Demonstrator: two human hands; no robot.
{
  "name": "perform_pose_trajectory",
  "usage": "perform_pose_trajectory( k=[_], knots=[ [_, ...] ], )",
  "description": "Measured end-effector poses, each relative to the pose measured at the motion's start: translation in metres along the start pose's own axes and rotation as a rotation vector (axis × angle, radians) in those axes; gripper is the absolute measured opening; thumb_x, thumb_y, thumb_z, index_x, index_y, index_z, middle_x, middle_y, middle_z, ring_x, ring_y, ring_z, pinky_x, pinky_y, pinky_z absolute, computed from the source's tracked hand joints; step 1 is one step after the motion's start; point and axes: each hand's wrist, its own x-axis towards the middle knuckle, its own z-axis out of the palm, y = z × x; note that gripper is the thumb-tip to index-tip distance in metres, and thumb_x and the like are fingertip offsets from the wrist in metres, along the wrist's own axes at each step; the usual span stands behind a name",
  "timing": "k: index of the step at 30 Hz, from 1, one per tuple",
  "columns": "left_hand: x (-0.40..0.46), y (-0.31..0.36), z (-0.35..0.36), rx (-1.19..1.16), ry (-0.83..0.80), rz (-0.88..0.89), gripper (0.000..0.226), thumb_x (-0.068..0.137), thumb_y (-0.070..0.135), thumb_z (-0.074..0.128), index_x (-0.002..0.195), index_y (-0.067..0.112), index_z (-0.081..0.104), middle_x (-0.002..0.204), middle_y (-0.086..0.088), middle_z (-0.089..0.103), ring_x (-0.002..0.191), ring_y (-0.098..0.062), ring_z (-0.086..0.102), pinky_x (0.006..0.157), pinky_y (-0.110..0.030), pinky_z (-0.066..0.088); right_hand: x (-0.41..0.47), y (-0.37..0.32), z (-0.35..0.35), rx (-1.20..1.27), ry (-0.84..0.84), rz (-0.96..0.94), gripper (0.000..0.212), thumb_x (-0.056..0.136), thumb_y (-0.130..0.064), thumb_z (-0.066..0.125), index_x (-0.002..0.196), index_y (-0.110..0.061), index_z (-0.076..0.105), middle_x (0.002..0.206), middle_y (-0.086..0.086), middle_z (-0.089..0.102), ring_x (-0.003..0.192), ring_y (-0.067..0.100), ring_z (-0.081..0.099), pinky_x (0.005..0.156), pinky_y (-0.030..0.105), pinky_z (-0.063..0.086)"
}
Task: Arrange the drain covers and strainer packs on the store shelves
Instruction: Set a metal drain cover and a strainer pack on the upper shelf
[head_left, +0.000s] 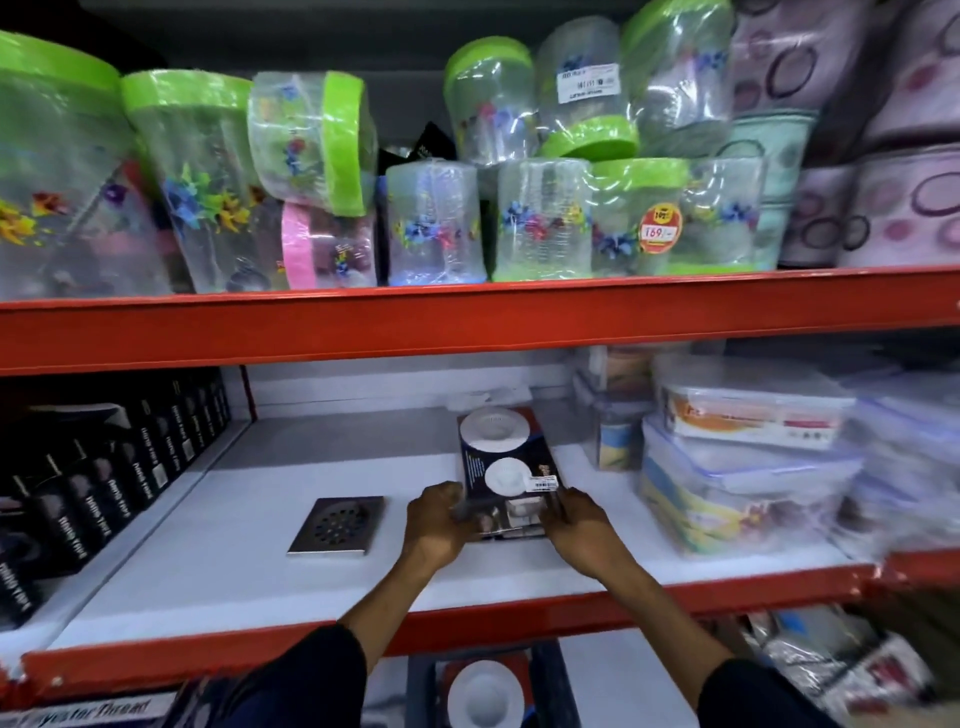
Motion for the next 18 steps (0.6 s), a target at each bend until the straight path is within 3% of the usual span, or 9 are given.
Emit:
perform_pose_trajectory(
  k=[1,3,6,10,12,14,18],
  knots=[
    [-0.004,0.001,0.000,-0.003,-0.001,-0.003,0.037,0.057,0.039,0.080,0.073,0.015,0.056,0.078,-0.003,0.061,0.077,-0.019,0.057,0.066,-0.028,0.036,-0.006,0.001,-0.001,-0.012,-0.008,-0.006,0.001,0.097,-0.015,0.051,0.098,-0.016,0.051,0.097,0.013,0.052,0.102,0.036,0.056,0.072,0.026,0.032],
    [-0.015,0.001,0.002,0.037,0.008,0.014,0.026,0.068,0.024,0.085,0.084,0.015,0.067,0.090,-0.001,0.067,0.090,-0.020,0.063,0.072,-0.024,0.041,-0.017,0.003,-0.002,-0.040,-0.022,-0.037,0.014,0.094,-0.013,0.052,0.108,-0.011,0.055,0.098,0.012,0.052,0.106,0.034,0.054,0.075,0.026,0.034],
    [-0.031,0.002,0.002,-0.009,0.005,-0.014,0.046,0.073,0.012,0.084,0.114,0.000,0.068,0.103,-0.001,0.065,0.095,-0.016,0.060,0.075,-0.014,0.044,-0.032,0.005,-0.002,-0.083,-0.053,-0.038,0.034,0.092,-0.013,0.051,0.126,-0.006,0.053,0.116,0.017,0.059,0.116,0.033,0.050,0.091,0.032,0.043],
    [-0.051,0.002,-0.006,0.007,-0.008,0.032,0.059,0.081,0.020,0.078,0.135,0.007,0.057,0.140,-0.008,0.060,0.108,-0.019,0.068,0.087,-0.011,0.043,-0.045,0.002,0.002,-0.206,-0.082,0.012,0.045,0.091,-0.026,0.050,0.131,-0.006,0.044,0.129,0.022,0.051,0.125,0.041,0.045,0.104,0.044,0.044],
    [-0.058,-0.001,-0.018,0.061,0.038,0.108,0.059,0.086,0.030,0.071,0.139,0.013,0.053,0.144,-0.005,0.057,0.117,-0.018,0.065,0.096,-0.018,0.047,-0.050,-0.003,0.004,-0.356,-0.042,0.006,0.065,0.095,-0.033,0.049,0.148,-0.005,0.026,0.152,0.029,0.027,0.140,0.049,0.027,0.116,0.053,0.030],
    [-0.065,-0.011,-0.035,0.131,0.156,0.228,0.058,0.090,0.039,0.064,0.142,0.017,0.050,0.149,-0.003,0.051,0.131,-0.020,0.056,0.110,-0.032,0.045,-0.055,-0.011,0.007,-0.431,0.050,-0.094,0.073,0.098,-0.038,0.046,0.155,-0.010,0.010,0.163,0.025,0.003,0.149,0.046,0.007,0.121,0.054,0.014],
    [-0.075,-0.052,-0.086,0.397,0.418,0.429,0.059,0.092,0.046,0.049,0.142,0.014,0.049,0.156,-0.007,0.041,0.145,-0.025,0.037,0.117,-0.049,0.036,-0.055,-0.038,0.024,-0.418,0.203,-0.423,0.072,0.096,-0.043,0.040,0.157,-0.016,0.012,0.166,0.014,0.005,0.153,0.036,0.006,0.124,0.049,0.011]
  ],
)
